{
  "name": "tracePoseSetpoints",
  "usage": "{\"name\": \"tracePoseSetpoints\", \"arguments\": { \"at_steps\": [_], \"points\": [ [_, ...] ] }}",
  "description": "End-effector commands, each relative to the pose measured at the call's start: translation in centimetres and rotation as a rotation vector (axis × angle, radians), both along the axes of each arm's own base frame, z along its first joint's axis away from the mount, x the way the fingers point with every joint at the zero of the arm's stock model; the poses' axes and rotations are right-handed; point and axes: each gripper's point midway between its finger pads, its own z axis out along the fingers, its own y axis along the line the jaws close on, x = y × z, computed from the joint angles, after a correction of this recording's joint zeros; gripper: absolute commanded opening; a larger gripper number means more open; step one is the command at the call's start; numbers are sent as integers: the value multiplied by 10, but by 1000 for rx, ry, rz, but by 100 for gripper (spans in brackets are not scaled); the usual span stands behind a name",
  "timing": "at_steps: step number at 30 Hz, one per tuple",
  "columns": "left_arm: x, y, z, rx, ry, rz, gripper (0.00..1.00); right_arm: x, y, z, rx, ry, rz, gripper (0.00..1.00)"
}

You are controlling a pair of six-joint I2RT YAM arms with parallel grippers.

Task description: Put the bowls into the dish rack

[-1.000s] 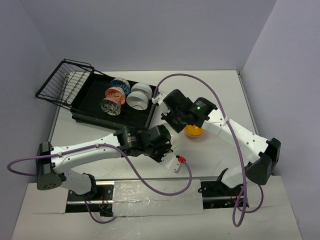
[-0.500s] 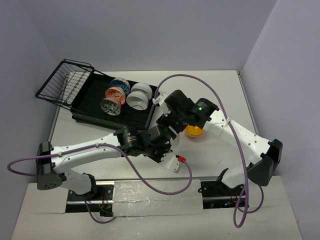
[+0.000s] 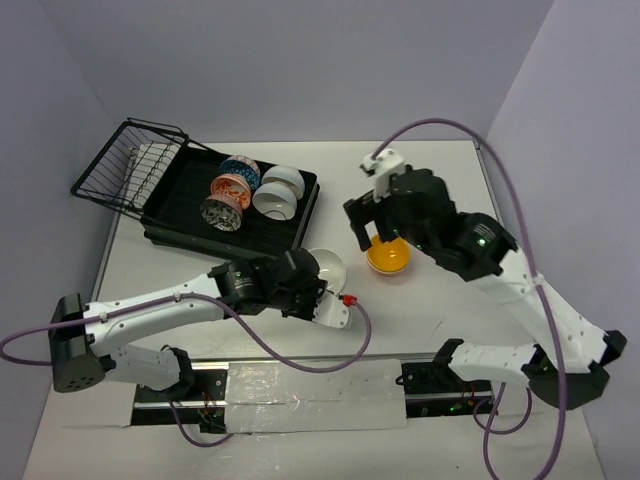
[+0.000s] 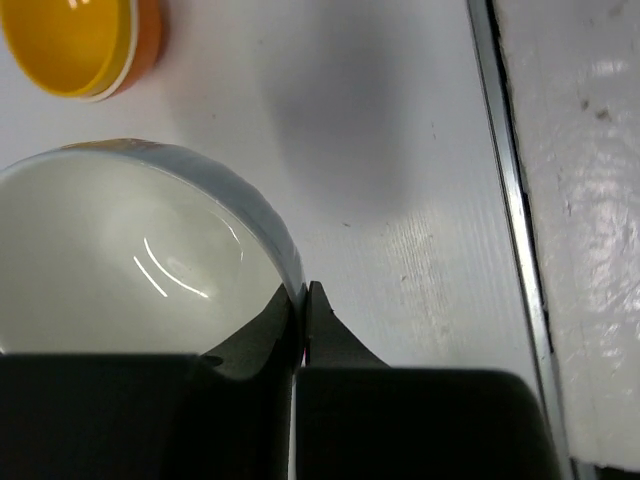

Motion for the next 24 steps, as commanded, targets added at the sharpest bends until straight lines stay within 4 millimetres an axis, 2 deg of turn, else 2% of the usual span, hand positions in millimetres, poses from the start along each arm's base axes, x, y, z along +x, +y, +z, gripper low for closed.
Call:
{"name": "tracePoseSetpoints", "arguments": {
  "at_steps": [1, 3, 4, 5, 6, 7, 8, 9, 10, 11, 13, 14, 17, 18, 20, 21, 22, 24],
  "points": [
    [20, -32, 71, -385, 0, 111, 0, 15, -36, 82, 221, -260, -231, 100],
    [28, -27, 91, -524, 66, 216, 0, 20, -52, 91, 266, -313, -319, 100],
    [39, -26, 115, -671, 110, 303, 0, 15, -62, 98, 312, -335, -349, 100],
    [45, -24, 126, -743, 140, 339, 0, 15, -66, 94, 323, -338, -363, 100],
    [50, -22, 139, -821, 169, 378, 0, 12, -73, 102, 365, -364, -380, 100],
    [60, -15, 163, -974, 223, 446, 0, 12, -76, 101, 383, -369, -393, 100],
    [64, -12, 172, -1040, 249, 470, 0, 13, -78, 93, 405, -356, -415, 100],
    [69, -6, 182, -1111, 285, 516, 0, 13, -79, 94, 425, -361, -422, 100],
    [72, 0, 184, -1160, 307, 549, 0, 12, -83, 92, 433, -364, -434, 100],
    [79, 5, 198, -1255, 355, 590, 0, 12, -83, 86, 438, -351, -442, 100],
    [91, 14, 202, -1352, 436, 704, 0, 11, -84, 82, 452, -344, -439, 100],
    [98, 21, 211, -1415, 446, 729, 0, 11, -83, 76, 448, -335, -440, 100],
    [118, 40, 208, -1555, 549, 899, 0, 8, -84, 71, 461, -325, -437, 100],
    [120, 46, 216, -1627, 567, 904, 0, 7, -85, 71, 468, -327, -436, 100],
    [131, 61, 203, -1724, 607, 1009, 0, 6, -83, 65, 471, -314, -430, 100],
    [132, 69, 213, -1807, 615, 992, 0, 4, -83, 64, 473, -312, -424, 100],
    [138, 77, 199, -1854, 635, 1049, 0, 4, -83, 62, 473, -309, -422, 99],
    [141, 86, 194, -1931, 654, 1060, 0, 3, -84, 56, 462, -300, -419, 99]
  ]
}}
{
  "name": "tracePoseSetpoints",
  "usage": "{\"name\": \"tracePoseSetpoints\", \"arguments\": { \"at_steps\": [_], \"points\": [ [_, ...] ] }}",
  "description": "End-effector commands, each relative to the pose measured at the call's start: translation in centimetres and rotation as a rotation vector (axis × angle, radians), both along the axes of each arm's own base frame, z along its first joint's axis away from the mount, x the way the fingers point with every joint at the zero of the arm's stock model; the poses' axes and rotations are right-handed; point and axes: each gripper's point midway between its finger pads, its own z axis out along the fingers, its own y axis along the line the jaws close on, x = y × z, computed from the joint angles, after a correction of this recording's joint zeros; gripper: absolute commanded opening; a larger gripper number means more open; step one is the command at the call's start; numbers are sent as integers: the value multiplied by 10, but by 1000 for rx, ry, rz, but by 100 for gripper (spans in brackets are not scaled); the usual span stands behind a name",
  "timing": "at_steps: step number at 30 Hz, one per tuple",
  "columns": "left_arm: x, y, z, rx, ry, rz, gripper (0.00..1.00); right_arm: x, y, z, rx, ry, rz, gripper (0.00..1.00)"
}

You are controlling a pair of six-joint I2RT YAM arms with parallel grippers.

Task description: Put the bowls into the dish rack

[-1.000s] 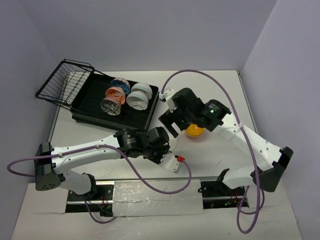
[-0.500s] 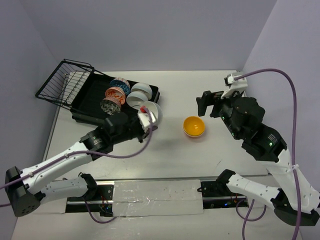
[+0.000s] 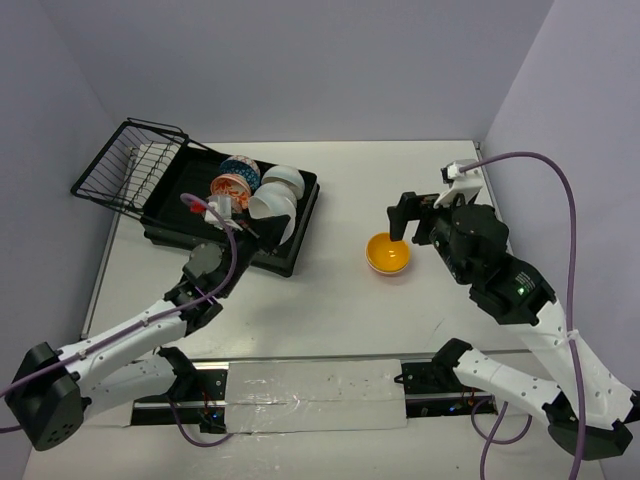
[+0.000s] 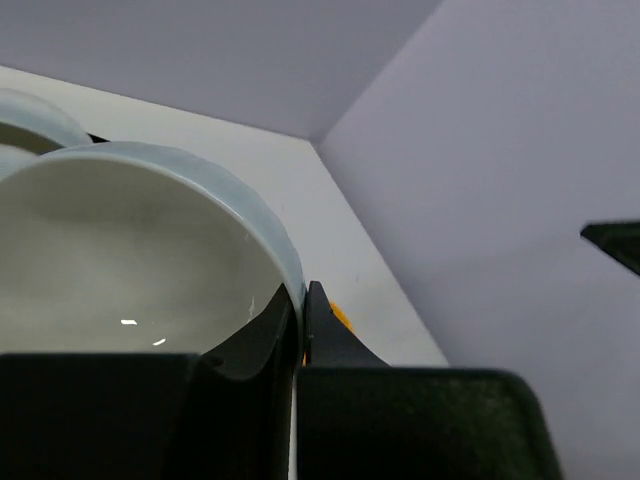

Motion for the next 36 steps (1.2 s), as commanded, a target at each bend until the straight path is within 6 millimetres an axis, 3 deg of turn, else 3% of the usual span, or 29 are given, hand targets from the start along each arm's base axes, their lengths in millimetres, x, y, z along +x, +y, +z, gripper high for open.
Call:
{"name": "tracePoseSetpoints", "arguments": {
  "at_steps": [1, 6, 15, 19, 27, 36],
  "points": [
    [7, 36, 59, -424, -95, 133, 0, -3, -2, 13, 59, -49, 2, 99],
    [15, 46, 47, -526, -126, 172, 0, -8, -6, 7, 25, -43, 15, 99],
    [34, 41, 36, -584, -177, 218, 0, -9, -17, -8, -62, -41, 6, 99],
    [50, 38, 16, -598, -113, 266, 0, -10, -21, -10, -68, -51, -4, 100],
    [60, 35, 1, -615, -113, 288, 0, -12, -20, -19, -83, -49, 17, 100],
    [68, 36, 1, -664, -168, 274, 0, -12, -20, -23, -102, -50, 29, 100]
  ]
}}
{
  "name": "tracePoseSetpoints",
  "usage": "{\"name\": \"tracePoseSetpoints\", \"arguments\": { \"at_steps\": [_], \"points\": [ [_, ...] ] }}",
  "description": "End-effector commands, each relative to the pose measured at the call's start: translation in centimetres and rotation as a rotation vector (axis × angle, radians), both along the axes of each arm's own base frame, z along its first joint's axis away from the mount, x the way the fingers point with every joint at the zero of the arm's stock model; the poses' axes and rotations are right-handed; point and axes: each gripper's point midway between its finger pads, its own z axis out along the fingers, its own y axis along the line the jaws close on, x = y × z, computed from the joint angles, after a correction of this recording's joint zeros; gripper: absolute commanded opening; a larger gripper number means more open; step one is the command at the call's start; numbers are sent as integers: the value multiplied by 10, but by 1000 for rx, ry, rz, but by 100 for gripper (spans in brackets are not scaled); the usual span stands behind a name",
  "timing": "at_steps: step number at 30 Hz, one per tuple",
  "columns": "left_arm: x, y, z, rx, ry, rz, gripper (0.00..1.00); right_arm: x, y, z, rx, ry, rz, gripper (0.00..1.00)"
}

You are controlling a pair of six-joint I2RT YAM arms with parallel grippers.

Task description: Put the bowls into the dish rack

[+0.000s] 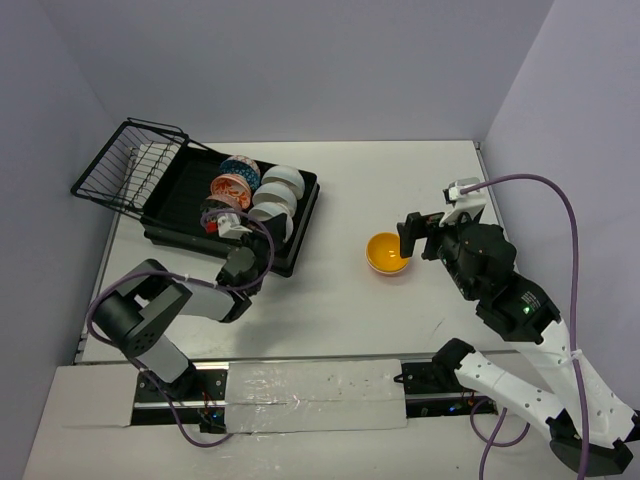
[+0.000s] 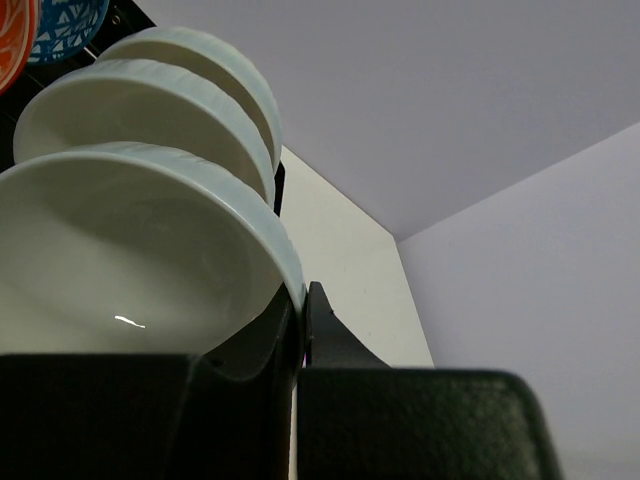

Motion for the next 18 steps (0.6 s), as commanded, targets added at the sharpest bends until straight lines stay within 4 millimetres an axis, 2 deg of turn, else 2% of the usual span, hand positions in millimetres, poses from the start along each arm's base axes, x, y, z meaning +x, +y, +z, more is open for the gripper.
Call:
{"name": "tracePoseSetpoints", "arguments": {
  "at_steps": [1, 7, 18],
  "points": [
    [-13, 18, 122, -366, -388, 4, 0, 2, 0, 7, 3, -37, 6, 100],
    [-11, 21, 135, -350, -446, 11, 0, 3, 1, 7, -3, -38, 9, 100],
    [-2, 24, 129, -367, -446, 10, 0, 3, 2, 5, -15, -36, 22, 100]
  ]
}}
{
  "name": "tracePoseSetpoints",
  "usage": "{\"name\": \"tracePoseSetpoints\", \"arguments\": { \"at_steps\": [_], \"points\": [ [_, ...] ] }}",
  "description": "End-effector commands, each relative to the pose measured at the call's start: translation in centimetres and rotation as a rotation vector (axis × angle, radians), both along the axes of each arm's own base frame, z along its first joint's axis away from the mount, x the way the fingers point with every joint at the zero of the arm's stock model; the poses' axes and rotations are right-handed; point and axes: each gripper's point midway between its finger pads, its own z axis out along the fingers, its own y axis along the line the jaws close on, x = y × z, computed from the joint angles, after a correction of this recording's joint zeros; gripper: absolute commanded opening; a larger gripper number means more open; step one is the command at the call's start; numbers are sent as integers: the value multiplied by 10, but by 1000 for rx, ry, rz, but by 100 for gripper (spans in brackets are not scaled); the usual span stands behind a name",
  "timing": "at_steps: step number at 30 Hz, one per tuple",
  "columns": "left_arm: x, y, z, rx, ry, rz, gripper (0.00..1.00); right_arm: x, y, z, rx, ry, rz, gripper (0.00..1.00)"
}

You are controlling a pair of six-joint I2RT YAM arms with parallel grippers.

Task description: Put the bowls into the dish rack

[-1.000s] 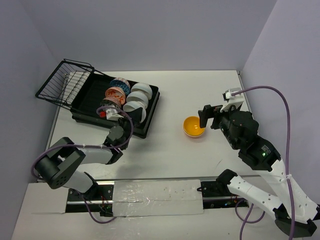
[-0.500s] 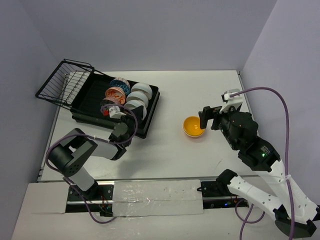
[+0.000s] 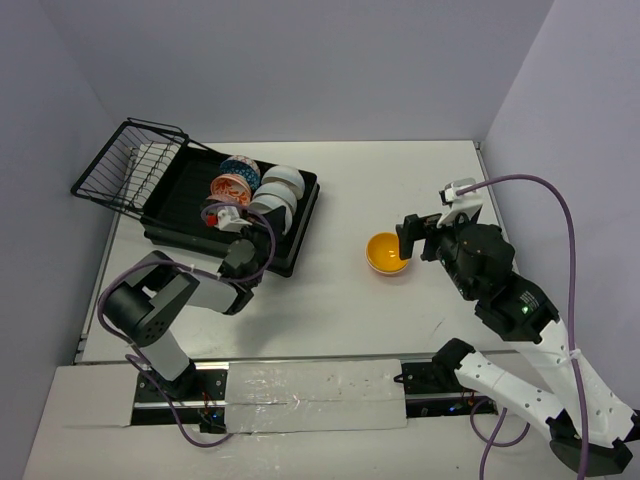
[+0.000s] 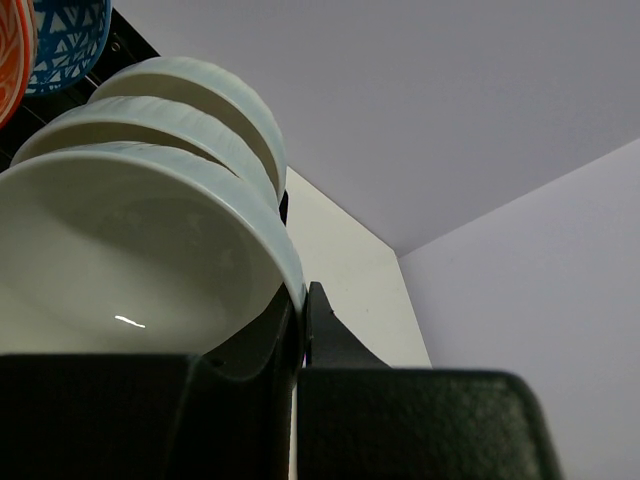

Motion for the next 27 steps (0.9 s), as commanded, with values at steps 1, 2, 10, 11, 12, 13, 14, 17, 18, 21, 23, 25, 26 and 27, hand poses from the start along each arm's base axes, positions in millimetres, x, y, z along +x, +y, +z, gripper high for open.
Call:
{"name": "tracePoseSetpoints", "arguments": {
  "at_steps": [1, 2, 10, 11, 12, 13, 14, 17, 18, 21, 23, 25, 26, 27],
  "points": [
    [-23, 20, 127, -359, -429, -11, 0, 3, 1, 8, 10, -36, 2, 100],
    [-22, 19, 127, -358, -429, -13, 0, 3, 1, 8, 11, -37, 5, 100],
    [-20, 15, 122, -352, -423, -24, 0, 3, 1, 7, 9, -36, 7, 100],
    [-20, 14, 121, -353, -419, -27, 0, 3, 1, 7, 7, -35, 7, 100],
    [-19, 15, 119, -356, -414, -26, 0, 3, 2, 7, 8, -36, 10, 100],
    [-19, 15, 118, -349, -411, -23, 0, 3, 2, 7, 8, -37, 11, 100],
    [-19, 16, 117, -347, -408, -16, 0, 3, 2, 7, 6, -36, 14, 100],
    [-18, 18, 114, -345, -404, -7, 0, 2, 2, 6, 6, -36, 16, 100],
    [-17, 18, 115, -345, -404, -7, 0, 2, 3, 6, 8, -38, 17, 100],
    [-18, 15, 114, -359, -400, -22, 0, 2, 3, 5, 8, -35, 20, 100],
    [-20, 15, 114, -361, -399, -29, 0, 2, 2, 5, 9, -37, 15, 100],
    [-23, 16, 114, -369, -394, -34, 0, 2, 1, 6, 8, -40, 11, 100],
    [-23, 16, 112, -370, -390, -33, 1, 1, 1, 6, 8, -40, 12, 100],
    [-24, 17, 109, -365, -382, -33, 1, 2, 1, 6, 8, -41, 14, 100]
  ]
}}
